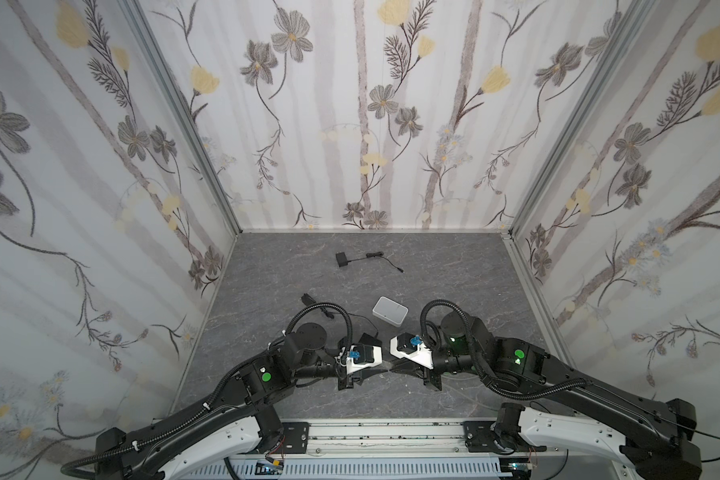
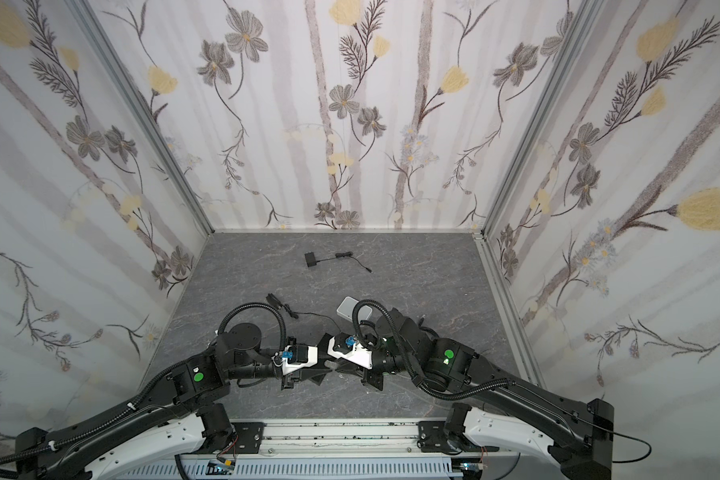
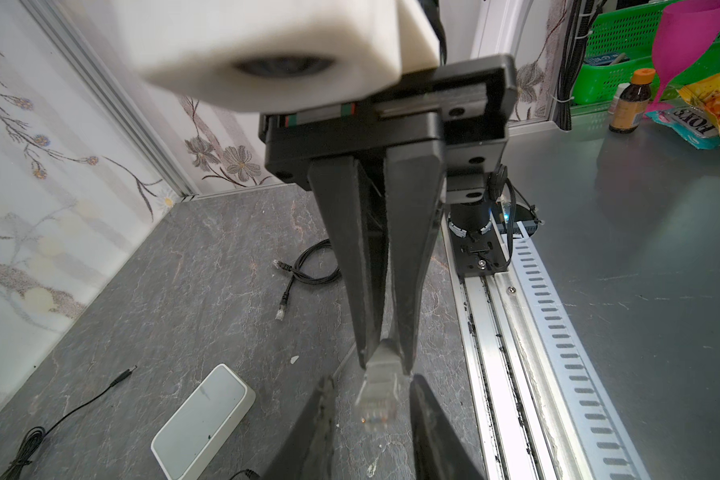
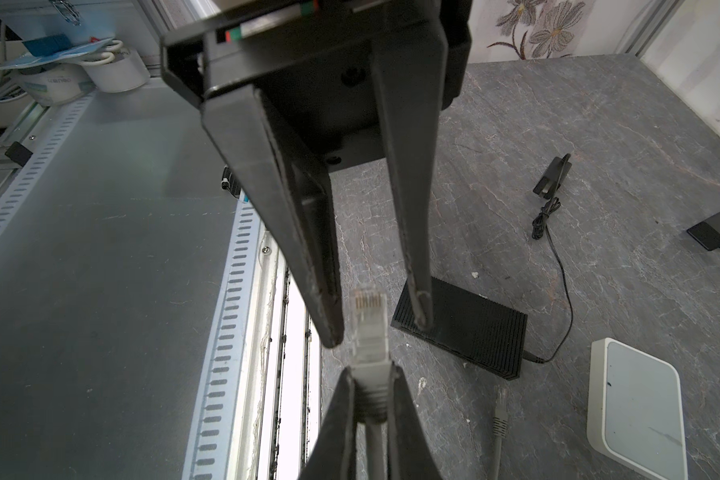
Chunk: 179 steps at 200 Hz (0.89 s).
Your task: Insert the plug into the switch port
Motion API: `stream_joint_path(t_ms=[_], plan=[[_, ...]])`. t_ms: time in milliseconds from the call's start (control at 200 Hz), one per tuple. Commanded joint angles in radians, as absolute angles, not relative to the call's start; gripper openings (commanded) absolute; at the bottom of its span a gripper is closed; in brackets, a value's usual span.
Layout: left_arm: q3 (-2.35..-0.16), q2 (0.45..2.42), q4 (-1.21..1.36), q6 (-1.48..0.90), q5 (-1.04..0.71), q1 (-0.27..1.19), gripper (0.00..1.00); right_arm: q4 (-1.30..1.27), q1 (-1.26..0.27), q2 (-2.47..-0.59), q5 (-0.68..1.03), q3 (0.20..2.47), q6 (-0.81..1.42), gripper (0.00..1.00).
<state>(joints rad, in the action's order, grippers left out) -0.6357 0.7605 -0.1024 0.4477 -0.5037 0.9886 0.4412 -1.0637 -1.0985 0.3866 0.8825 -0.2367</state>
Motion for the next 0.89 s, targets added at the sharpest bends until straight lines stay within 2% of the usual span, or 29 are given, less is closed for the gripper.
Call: stream_joint_path(t_ms=[0, 85, 205, 220, 250, 370, 425, 645, 889], plan=[[-0.649, 0.768, -0.1, 0.449, -0.527, 0.988, 0.26, 0.401, -1.063, -1.098, 0.372, 0.893, -0.232, 0.0], [-0.652, 0.772, -0.105, 0.453, -0.531, 0.987, 0.18, 0.396, -1.065, -1.093, 0.36, 0.893, -0.227, 0.0], [-0.653, 0.766, -0.114, 0.454, -0.529, 0.988, 0.0, 0.384, -1.064, -1.071, 0.336, 0.883, -0.216, 0.0], [-0.653, 0.763, -0.114, 0.454, -0.528, 0.988, 0.0, 0.382, -1.065, -1.068, 0.332, 0.881, -0.214, 0.0], [-0.652, 0.757, -0.115, 0.454, -0.525, 0.988, 0.0, 0.377, -1.064, -1.056, 0.321, 0.875, -0.21, 0.09], [-0.633, 0.722, -0.074, 0.421, -0.51, 0.985, 0.0, 0.331, -1.061, -0.988, 0.314, 0.831, -0.206, 0.26], [-0.617, 0.697, -0.036, 0.391, -0.516, 0.978, 0.0, 0.292, -1.053, -0.943, 0.336, 0.798, -0.206, 0.3], [-0.568, 0.612, 0.108, 0.272, -0.569, 0.936, 0.0, 0.041, -0.942, -0.759, 0.528, 0.629, -0.097, 0.34], [-0.568, 0.607, 0.131, 0.245, -0.59, 0.934, 0.0, -0.043, -0.934, -0.785, 0.622, 0.616, -0.053, 0.34]])
